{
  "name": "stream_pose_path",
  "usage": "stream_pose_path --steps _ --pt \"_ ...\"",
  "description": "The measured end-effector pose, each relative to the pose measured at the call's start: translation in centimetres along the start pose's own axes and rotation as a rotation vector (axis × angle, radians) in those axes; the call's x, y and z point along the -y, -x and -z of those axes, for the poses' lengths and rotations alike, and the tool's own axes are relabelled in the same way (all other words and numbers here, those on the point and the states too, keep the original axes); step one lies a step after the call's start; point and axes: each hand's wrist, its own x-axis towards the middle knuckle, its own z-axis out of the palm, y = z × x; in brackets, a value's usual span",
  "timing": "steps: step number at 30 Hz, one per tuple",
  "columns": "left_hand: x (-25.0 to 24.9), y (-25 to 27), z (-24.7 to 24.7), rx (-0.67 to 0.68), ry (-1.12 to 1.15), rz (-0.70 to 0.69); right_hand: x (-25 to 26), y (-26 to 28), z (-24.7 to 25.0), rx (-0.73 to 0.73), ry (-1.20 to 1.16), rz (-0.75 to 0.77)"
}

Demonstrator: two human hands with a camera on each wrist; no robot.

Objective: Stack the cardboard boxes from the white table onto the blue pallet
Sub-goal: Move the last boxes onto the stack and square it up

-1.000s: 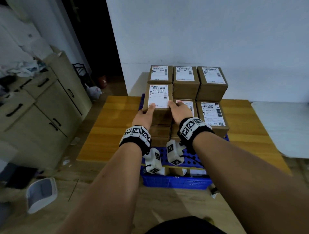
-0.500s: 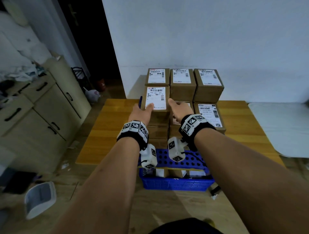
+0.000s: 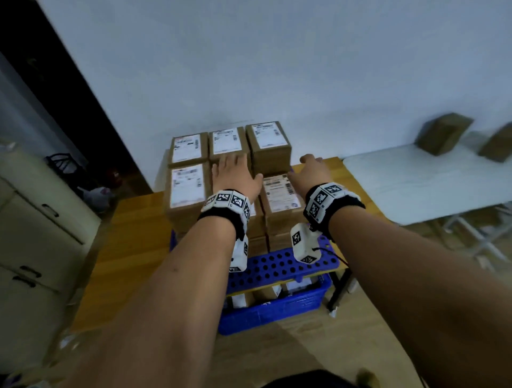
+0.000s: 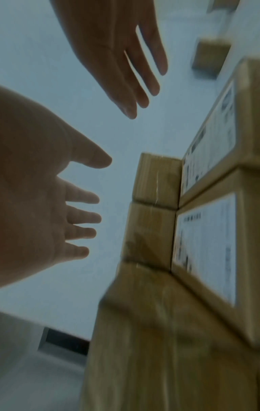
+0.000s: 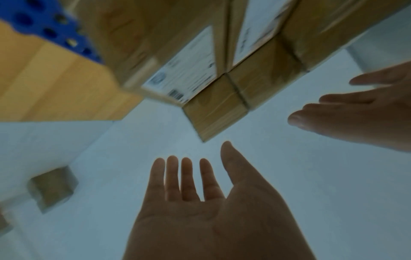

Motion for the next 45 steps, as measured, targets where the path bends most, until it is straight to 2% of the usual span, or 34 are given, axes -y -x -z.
stream_pose_path --steps 3,9,14,21,27,33,41,45 --pt "-5.2 -0.7 -1.8 0.061 -0.036 -0.089 -4.4 -1.1 2.9 -0.013 0.108 -0.015" --pt "-17.4 -1.7 -6.3 0.099 -0.086 -0.241 -14.7 -3.1 9.1 -0.056 0.260 -0.048" --pt "-27.5 -2.5 -10.5 0.198 -0.048 -0.305 -23.5 -5.2 14.4 -0.056 0.266 -0.139" --pt "-40.1 -3.1 -15.5 0.249 -0.070 -0.382 -33.8 -8.0 21.7 -0.062 0.289 -0.235" --pt "-47.3 -4.9 -18.9 0.307 -0.084 -0.465 -40.3 -11.2 25.6 -0.043 0.255 -0.344" --pt "-53.0 -10.5 -22.7 0.331 -0.097 -0.489 -44.5 -17.4 27.7 -0.032 0.229 -0.390" --pt "-59.8 -18.9 -26.3 0.374 -0.046 -0.464 -48.5 -27.3 31.6 -0.038 0.232 -0.422" --pt "-62.3 -21.5 -27.8 0.394 -0.017 -0.429 -49.9 -31.4 32.2 -0.023 0.211 -0.414"
